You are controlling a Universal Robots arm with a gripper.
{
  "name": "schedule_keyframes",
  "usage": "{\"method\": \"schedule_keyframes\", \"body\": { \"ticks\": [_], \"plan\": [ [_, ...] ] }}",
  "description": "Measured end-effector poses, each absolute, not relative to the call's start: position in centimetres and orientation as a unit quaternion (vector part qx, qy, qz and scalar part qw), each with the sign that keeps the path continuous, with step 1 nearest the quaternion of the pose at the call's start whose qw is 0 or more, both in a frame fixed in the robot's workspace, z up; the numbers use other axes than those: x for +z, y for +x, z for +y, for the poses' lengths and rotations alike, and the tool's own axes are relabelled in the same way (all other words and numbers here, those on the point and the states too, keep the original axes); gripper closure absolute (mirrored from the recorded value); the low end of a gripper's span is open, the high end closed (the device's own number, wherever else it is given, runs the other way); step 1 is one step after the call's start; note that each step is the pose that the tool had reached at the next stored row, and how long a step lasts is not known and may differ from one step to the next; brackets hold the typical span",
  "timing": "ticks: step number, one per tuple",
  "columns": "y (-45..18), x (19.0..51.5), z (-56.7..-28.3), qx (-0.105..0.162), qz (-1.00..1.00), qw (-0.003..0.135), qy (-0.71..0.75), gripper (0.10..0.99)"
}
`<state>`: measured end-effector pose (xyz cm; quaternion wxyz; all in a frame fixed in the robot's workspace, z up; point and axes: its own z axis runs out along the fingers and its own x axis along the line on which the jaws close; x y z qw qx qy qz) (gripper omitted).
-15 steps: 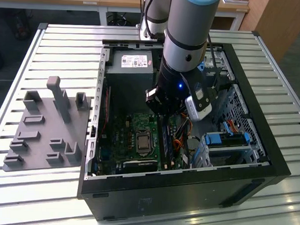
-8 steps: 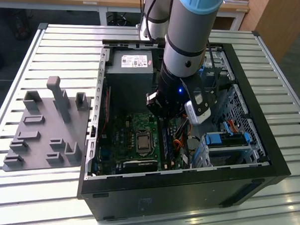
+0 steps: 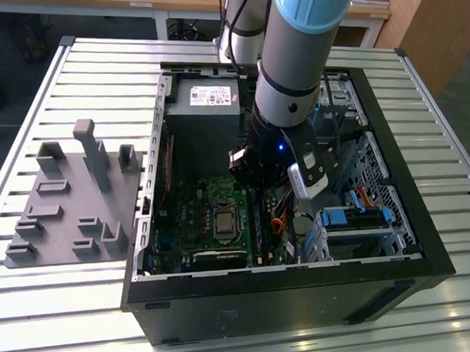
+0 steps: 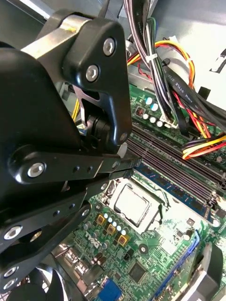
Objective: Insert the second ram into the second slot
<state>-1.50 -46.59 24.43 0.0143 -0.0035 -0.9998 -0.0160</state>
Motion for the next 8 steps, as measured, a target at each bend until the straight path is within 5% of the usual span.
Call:
{"method": "schedule_keyframes", "body": {
  "ticks": [8],
  "plan": [
    [-1.48,24.31,-46.58,-0.016,-1.000,0.014,-0.001,0.965]
  ]
}}
